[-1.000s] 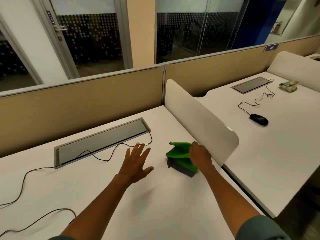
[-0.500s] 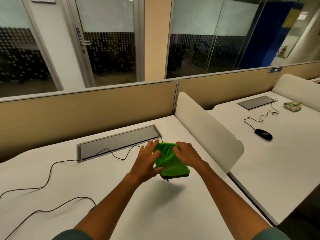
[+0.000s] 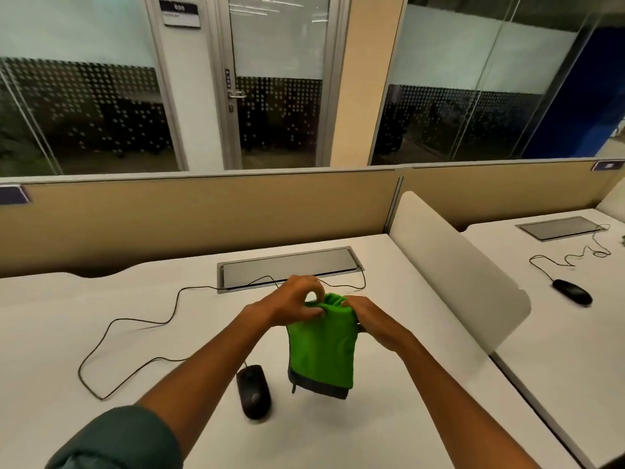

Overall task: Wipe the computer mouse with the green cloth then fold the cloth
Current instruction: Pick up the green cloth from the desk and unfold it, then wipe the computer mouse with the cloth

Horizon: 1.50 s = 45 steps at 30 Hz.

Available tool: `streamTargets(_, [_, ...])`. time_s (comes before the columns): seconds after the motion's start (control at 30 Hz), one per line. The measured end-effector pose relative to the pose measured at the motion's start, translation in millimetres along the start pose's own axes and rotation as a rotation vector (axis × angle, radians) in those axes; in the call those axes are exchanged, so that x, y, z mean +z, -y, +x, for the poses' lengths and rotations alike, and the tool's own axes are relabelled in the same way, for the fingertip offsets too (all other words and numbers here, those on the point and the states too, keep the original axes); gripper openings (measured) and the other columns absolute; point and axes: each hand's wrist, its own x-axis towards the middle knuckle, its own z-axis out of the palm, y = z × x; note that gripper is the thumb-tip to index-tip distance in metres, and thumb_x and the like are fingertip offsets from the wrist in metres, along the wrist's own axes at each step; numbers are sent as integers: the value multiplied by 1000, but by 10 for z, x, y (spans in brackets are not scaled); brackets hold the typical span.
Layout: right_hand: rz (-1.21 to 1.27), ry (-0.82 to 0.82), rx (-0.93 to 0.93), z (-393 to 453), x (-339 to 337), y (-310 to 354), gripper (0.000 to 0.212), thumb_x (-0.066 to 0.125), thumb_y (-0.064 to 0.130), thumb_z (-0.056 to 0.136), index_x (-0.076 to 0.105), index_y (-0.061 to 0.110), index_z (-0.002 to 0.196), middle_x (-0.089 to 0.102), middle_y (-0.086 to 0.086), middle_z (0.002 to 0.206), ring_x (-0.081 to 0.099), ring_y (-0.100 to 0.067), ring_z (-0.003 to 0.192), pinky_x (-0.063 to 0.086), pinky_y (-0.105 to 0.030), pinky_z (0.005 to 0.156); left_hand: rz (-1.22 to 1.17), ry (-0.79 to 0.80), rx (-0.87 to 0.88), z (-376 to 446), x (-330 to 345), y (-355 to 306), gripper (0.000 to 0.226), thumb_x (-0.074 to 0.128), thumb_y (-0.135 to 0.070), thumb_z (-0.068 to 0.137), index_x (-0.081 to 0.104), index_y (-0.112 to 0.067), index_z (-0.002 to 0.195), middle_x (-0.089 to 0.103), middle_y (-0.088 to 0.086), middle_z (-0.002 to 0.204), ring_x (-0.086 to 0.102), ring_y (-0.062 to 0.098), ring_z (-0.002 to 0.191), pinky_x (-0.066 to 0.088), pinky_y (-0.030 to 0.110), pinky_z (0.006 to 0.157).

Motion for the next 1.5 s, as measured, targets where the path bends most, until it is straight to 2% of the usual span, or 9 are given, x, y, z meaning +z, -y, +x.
streamTargets(0.13, [46, 58, -15, -74, 215, 57, 37, 28, 23, 104, 58, 4, 117, 60, -25, 119, 58, -32, 108, 48, -48, 96, 1, 60, -6, -157, -77, -61, 11, 71, -16, 82, 67, -8, 89, 62, 10, 128, 59, 22, 111, 56, 37, 93])
streamTargets(0.23, [212, 59, 9, -145, 317, 84, 34, 33, 33, 101, 66, 27, 107, 68, -11, 112, 67, -16, 97, 56, -27, 77, 24, 38, -10, -231, -128, -80, 9, 69, -15, 83, 68, -7, 87, 65, 7, 92, 59, 19, 84, 54, 37, 75])
streamTargets(0.33, [349, 111, -27, -187, 412, 25, 42, 37, 57, 96, 64, 34, 118, 70, -1, 118, 66, -15, 108, 55, -30, 83, 7, -14, -17, -336, -187, -88, 7, 69, -15, 82, 66, -9, 80, 63, 9, 80, 57, 21, 74, 51, 42, 68])
streamTargets(0.5, [386, 153, -96, -190, 536, -155, 57, 79, 44, 74, 57, 29, 125, 66, -5, 125, 62, -24, 116, 54, -43, 92, -83, -53, -56, -428, -199, -63, 8, 71, -17, 84, 64, -14, 80, 65, 10, 78, 58, 21, 72, 50, 37, 65])
streamTargets(0.8, [347, -33, -38, -187, 658, -290, 44, 66, 59, 77, 71, 23, 102, 75, -5, 104, 71, -21, 97, 58, -34, 76, -174, -143, -224, -659, 42, 150, 35, 67, -28, 89, 49, -21, 119, 65, 11, 118, 61, 26, 105, 55, 39, 89])
streamTargets(1.0, [390, -266, -19, -147, 551, -391, 42, 64, 55, 79, 71, 17, 96, 76, -9, 95, 71, -30, 92, 58, -46, 81, 184, -221, -319, -1048, 371, 424, 87, 53, -60, 88, 13, -18, 153, 16, 6, 162, 12, 25, 150, 17, 49, 122])
streamTargets(1.3, [-4, -570, -220, -73, 424, -333, 17, 55, 33, 96, 63, 28, 82, 66, -1, 76, 57, -15, 71, 48, -23, 57, 270, -52, -542, -1874, 1033, 949, 115, 41, -85, 73, -8, -18, 153, -15, 4, 163, -21, 21, 148, -8, 48, 121])
streamTargets(1.4, [-188, -528, -372, -3, 603, -396, 21, 54, 21, 97, 62, 28, 115, 69, 8, 102, 56, 1, 71, 45, -12, 62, 252, -6, -590, -1988, 1224, 1050, 124, 40, -91, 65, -8, -17, 153, -15, 4, 163, -21, 21, 148, -7, 48, 121])
streamTargets(1.5, [-368, -366, -433, 84, 949, -585, 48, 49, 13, 97, 44, 38, 138, 47, 27, 139, 52, 10, 115, 44, -10, 93, 240, 4, -606, -2016, 1358, 1159, 130, 40, -94, 59, -6, -17, 153, -13, 3, 163, -18, 20, 149, -7, 47, 121])
